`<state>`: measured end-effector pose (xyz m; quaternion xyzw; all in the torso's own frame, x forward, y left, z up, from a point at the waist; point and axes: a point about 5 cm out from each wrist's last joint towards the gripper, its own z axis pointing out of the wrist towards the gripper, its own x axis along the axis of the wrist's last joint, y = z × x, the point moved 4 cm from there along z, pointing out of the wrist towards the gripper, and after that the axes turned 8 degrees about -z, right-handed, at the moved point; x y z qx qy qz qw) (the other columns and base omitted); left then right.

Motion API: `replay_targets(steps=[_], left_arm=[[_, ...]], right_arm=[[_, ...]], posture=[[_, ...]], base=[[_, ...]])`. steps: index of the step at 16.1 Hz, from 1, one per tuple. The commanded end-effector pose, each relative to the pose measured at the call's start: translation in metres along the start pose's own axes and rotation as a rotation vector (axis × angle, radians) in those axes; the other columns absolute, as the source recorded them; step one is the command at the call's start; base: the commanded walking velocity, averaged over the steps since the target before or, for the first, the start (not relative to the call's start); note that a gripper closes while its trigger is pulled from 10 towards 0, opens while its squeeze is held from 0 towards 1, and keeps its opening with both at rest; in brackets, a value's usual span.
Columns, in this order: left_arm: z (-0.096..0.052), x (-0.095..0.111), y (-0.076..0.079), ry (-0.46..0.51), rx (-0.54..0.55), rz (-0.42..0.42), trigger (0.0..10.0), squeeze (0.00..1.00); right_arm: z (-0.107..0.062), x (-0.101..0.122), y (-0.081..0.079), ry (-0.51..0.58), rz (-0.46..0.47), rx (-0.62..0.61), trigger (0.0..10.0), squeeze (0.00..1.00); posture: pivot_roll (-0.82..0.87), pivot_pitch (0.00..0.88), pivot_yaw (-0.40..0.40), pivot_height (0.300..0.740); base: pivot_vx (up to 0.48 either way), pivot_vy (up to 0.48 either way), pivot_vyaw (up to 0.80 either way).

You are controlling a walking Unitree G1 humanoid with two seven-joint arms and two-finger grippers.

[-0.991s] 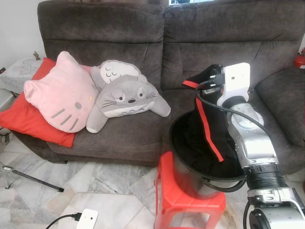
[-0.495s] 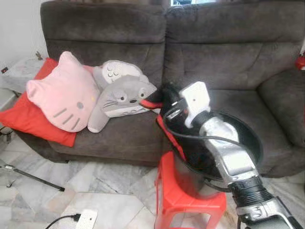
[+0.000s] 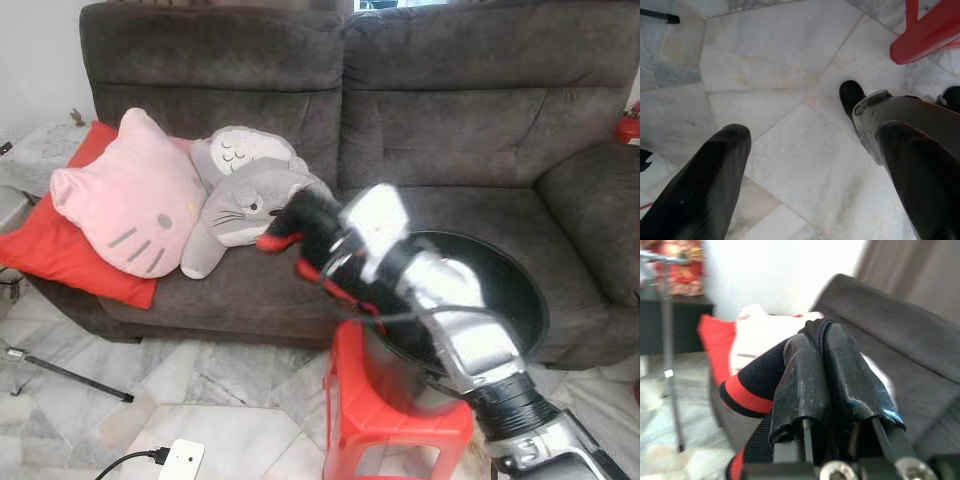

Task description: Hang hanger

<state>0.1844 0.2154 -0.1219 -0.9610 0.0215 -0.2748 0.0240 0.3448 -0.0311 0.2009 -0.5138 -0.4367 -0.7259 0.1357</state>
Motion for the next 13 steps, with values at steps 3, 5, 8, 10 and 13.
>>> replay_targets(steps=[3, 5, 8, 10, 13], left_arm=[[-0.001, -0.004, -0.004, -0.012, 0.011, 0.007, 10.0, 0.0], [-0.001, -0.004, -0.004, -0.013, 0.01, 0.006, 10.0, 0.0], [-0.001, -0.004, -0.004, -0.014, 0.009, 0.008, 10.0, 0.0], [-0.001, -0.002, -0.005, -0.01, 0.008, 0.012, 10.0, 0.0], [0.0, 0.001, -0.006, -0.005, 0.005, 0.021, 10.0, 0.0]], right_arm=[[0.005, 0.01, -0.004, 0.022, -0.078, 0.048, 0.0, 0.0], [0.001, 0.0, 0.009, -0.035, -0.107, -0.009, 0.0, 0.0], [-0.029, 0.019, 0.051, 0.045, -0.087, -0.183, 0.0, 0.0], [-0.061, 0.023, 0.089, 0.034, -0.111, -0.379, 0.0, 0.0], [-0.088, 0.037, 0.088, 0.09, -0.119, -0.331, 0.0, 0.0]], posture=[[-0.16, 0.0, 0.058, 0.74], [-0.16, 0.0, 0.058, 0.74], [-0.16, 0.0, 0.066, 0.74], [-0.17, 0.0, 0.074, 0.74], [-0.18, 0.0, 0.089, 0.74]], base=[[0.0, 0.0, 0.0], [0.0, 0.0, 0.0], [0.0, 0.0, 0.0], [0.0, 0.0, 0.0], [0.0, 0.0, 0.0]])
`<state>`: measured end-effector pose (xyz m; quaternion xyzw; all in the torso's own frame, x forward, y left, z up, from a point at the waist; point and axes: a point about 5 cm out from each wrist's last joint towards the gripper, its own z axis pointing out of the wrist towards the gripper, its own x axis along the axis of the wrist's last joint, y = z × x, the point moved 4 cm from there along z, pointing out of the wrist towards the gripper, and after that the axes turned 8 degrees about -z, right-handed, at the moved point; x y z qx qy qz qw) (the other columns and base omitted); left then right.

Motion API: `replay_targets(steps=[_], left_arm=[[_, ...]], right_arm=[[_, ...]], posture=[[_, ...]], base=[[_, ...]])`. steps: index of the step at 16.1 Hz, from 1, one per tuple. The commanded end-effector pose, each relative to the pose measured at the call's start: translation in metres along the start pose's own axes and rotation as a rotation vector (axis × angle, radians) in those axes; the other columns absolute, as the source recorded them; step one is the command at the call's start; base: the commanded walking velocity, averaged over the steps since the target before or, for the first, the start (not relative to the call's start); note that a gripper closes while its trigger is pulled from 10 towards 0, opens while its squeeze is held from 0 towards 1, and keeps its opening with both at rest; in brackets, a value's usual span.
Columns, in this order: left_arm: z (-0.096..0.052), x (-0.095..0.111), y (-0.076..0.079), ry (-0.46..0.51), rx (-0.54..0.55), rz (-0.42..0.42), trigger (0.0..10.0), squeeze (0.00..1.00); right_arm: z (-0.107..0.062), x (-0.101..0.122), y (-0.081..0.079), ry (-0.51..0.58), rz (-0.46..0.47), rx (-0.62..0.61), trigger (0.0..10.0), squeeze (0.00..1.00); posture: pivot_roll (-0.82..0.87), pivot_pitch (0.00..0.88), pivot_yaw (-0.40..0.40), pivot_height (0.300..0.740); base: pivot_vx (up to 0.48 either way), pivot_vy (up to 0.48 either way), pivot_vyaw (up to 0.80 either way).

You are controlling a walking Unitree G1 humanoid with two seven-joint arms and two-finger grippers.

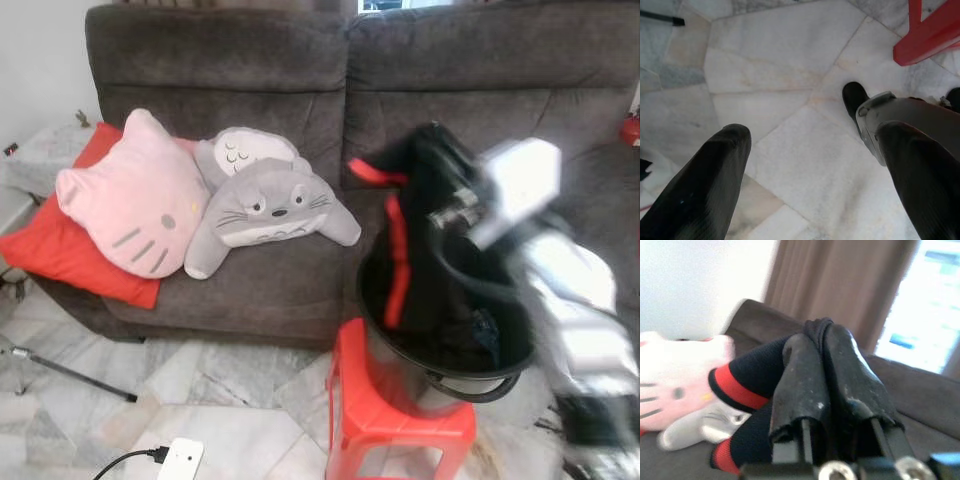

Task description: Hang hanger

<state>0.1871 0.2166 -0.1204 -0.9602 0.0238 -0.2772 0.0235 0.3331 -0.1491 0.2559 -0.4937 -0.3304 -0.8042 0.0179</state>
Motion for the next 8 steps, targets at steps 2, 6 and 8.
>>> replay_targets(steps=[2, 6, 8], left_arm=[[0.0, 0.002, -0.004, -0.004, 0.003, 0.025, 10.0, 0.0], [0.001, 0.008, -0.003, 0.006, 0.0, 0.029, 10.0, 0.0], [0.001, 0.008, -0.003, 0.006, 0.001, 0.028, 10.0, 0.0]], right_arm=[[-0.009, 0.027, -0.006, 0.103, 0.022, 0.122, 0.0, 0.0], [-0.032, 0.082, -0.021, 0.355, 0.158, 0.36, 0.0, 0.0], [-0.028, 0.06, -0.027, 0.238, 0.128, 0.398, 0.0, 0.0]], posture=[[-0.18, 0.0, 0.096, 0.74], [-0.18, 0.0, 0.096, 0.74], [-0.18, 0.0, 0.095, 0.74]], base=[[0.0, 0.0, 0.0], [0.0, 0.0, 0.0], [0.0, 0.0, 0.0]])
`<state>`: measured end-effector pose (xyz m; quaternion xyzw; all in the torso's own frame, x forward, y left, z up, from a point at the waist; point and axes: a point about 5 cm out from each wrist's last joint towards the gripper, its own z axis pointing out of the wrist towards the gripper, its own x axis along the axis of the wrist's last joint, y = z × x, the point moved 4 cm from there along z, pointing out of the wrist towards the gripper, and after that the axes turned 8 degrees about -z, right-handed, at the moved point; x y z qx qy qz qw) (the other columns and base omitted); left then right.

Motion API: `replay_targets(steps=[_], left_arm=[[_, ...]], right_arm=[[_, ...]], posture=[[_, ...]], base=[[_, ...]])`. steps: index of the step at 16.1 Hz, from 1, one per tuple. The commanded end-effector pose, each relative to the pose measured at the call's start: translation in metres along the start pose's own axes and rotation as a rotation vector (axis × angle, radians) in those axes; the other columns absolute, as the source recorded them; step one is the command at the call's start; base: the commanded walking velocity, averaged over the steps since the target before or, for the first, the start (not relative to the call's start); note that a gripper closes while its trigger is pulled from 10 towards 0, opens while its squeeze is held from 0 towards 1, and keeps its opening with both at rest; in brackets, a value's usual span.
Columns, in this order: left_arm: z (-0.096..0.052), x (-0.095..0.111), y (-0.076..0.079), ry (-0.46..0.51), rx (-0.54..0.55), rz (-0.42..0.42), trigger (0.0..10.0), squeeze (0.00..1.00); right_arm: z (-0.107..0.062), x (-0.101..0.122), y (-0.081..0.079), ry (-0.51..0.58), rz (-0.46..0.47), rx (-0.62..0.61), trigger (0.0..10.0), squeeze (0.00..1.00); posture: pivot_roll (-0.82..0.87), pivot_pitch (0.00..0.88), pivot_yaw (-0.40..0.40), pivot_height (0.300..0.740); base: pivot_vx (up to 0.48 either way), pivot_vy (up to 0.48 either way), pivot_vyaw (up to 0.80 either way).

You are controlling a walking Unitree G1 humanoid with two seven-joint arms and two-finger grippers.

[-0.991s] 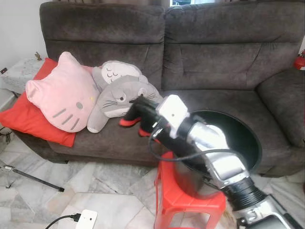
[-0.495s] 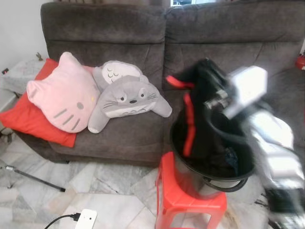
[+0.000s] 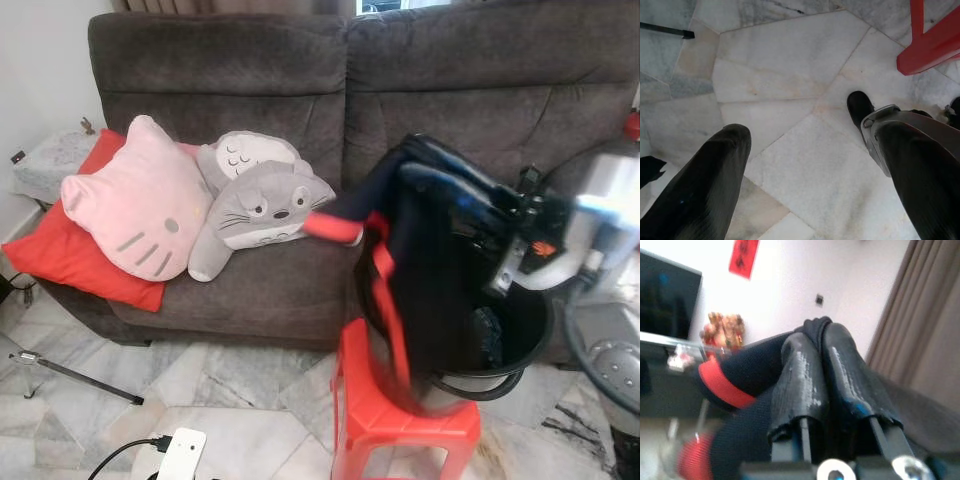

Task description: Hang hanger

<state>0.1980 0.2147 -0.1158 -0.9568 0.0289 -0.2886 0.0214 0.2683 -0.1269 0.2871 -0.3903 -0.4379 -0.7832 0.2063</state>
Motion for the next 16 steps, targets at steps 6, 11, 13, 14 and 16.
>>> replay_targets(steps=[6, 11, 13, 14, 16], left_arm=[[-0.002, -0.008, -0.005, -0.025, 0.009, 0.013, 10.0, 0.0], [-0.002, -0.01, -0.004, -0.031, 0.004, 0.019, 10.0, 0.0], [-0.002, -0.01, -0.004, -0.033, 0.001, 0.023, 10.0, 0.0], [-0.002, -0.01, -0.004, -0.033, 0.001, 0.023, 10.0, 0.0], [-0.002, -0.01, -0.003, -0.032, 0.001, 0.023, 10.0, 0.0]], right_arm=[[-0.011, -0.068, 0.011, -0.306, -0.009, -0.084, 0.0, 0.0], [-0.04, -0.12, 0.023, -0.596, -0.096, -0.16, 0.0, 0.0], [-0.054, -0.135, 0.031, -0.696, -0.11, -0.22, 0.0, 0.0], [-0.056, -0.139, 0.031, -0.712, -0.111, -0.223, 0.0, 0.0], [-0.062, -0.15, 0.033, -0.758, -0.126, -0.254, 0.0, 0.0]], posture=[[-0.16, 0.0, 0.086, 0.74], [-0.16, 0.0, 0.091, 0.74], [-0.17, 0.0, 0.093, 0.74], [-0.17, 0.0, 0.093, 0.74], [-0.17, 0.0, 0.092, 0.74]], base=[[0.0, 0.0, 0.0], [0.0, 0.0, 0.0], [0.0, 0.0, 0.0], [0.0, 0.0, 0.0], [0.0, 0.0, 0.0]])
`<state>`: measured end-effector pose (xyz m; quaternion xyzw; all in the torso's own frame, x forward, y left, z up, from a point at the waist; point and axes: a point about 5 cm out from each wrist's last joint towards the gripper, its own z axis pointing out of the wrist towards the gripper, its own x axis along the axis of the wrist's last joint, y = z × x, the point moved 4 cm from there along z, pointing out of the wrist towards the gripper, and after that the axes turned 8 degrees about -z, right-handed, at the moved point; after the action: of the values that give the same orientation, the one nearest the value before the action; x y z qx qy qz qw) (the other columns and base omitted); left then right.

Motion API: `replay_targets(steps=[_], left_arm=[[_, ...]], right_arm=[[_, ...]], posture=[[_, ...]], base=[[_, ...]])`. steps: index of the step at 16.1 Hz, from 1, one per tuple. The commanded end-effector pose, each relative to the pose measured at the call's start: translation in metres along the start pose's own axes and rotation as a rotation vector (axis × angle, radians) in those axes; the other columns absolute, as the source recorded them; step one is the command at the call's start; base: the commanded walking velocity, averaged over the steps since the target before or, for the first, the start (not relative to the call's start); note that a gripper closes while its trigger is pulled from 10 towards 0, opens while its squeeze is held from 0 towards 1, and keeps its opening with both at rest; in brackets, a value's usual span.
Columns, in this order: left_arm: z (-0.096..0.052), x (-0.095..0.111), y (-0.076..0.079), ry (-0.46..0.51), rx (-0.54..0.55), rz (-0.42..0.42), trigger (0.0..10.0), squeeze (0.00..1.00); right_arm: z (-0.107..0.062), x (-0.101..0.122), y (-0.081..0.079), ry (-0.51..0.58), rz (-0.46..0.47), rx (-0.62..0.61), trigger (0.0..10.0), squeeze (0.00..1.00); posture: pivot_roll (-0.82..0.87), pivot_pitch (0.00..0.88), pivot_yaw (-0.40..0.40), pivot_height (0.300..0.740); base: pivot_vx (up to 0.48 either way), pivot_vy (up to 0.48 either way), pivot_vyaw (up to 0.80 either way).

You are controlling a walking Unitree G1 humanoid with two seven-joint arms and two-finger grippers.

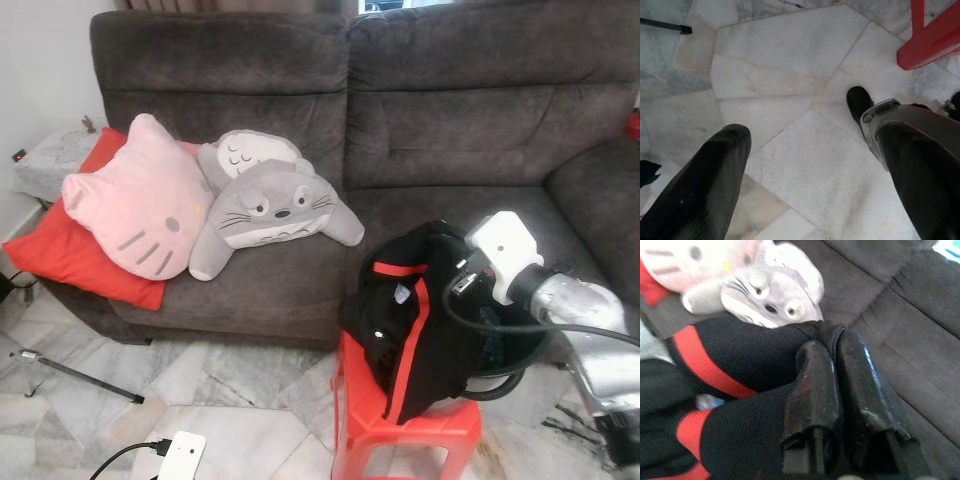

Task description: Hang hanger

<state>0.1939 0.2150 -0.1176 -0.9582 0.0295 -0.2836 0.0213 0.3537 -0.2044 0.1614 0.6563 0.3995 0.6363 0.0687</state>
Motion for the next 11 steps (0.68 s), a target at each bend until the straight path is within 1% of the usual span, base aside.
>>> replay_targets(steps=[1, 2, 3, 5, 6, 7, 9, 11], left_arm=[[-0.001, -0.006, -0.003, -0.022, 0.001, 0.021, 10.0, 0.0], [-0.001, -0.006, -0.003, -0.023, 0.001, 0.022, 10.0, 0.0], [-0.001, -0.006, -0.003, -0.024, 0.001, 0.022, 10.0, 0.0], [-0.001, -0.007, -0.003, -0.025, 0.0, 0.02, 10.0, 0.0], [-0.001, -0.007, -0.002, -0.025, -0.001, 0.02, 10.0, 0.0], [-0.001, -0.008, -0.002, -0.028, -0.001, 0.02, 10.0, 0.0], [-0.001, -0.009, -0.001, -0.031, -0.003, 0.022, 10.0, 0.0], [-0.002, -0.009, -0.002, -0.031, -0.001, 0.021, 10.0, 0.0]], right_arm=[[0.005, -0.002, 0.009, -0.023, -0.011, -0.054, 0.0, 0.0], [0.008, -0.008, 0.015, -0.053, 0.0, -0.092, 0.0, 0.0], [0.009, -0.012, 0.018, -0.081, -0.009, -0.109, 0.0, 0.0], [0.012, -0.026, 0.026, -0.161, 0.008, -0.176, 0.0, 0.0], [0.013, -0.031, 0.025, -0.183, 0.013, -0.178, 0.0, 0.0], [0.018, -0.029, 0.02, -0.165, 0.031, -0.166, 0.0, 0.0], [0.026, -0.023, 0.008, -0.134, 0.027, -0.134, 0.0, 0.0], [0.031, -0.018, 0.002, -0.111, 0.031, -0.123, 0.0, 0.0]], posture=[[-0.16, 0.0, 0.091, 0.74], [-0.16, 0.0, 0.091, 0.74], [-0.17, 0.0, 0.09, 0.74], [-0.16, 0.0, 0.088, 0.74], [-0.16, 0.0, 0.088, 0.74], [-0.16, 0.0, 0.088, 0.74], [-0.16, 0.0, 0.087, 0.74], [-0.16, 0.0, 0.086, 0.74]], base=[[0.0, 0.0, 0.0], [0.0, 0.0, 0.0], [0.0, 0.0, 0.0], [0.0, 0.0, 0.0], [0.0, 0.0, 0.0], [0.0, 0.0, 0.0], [0.0, 0.0, 0.0], [0.0, 0.0, 0.0]])
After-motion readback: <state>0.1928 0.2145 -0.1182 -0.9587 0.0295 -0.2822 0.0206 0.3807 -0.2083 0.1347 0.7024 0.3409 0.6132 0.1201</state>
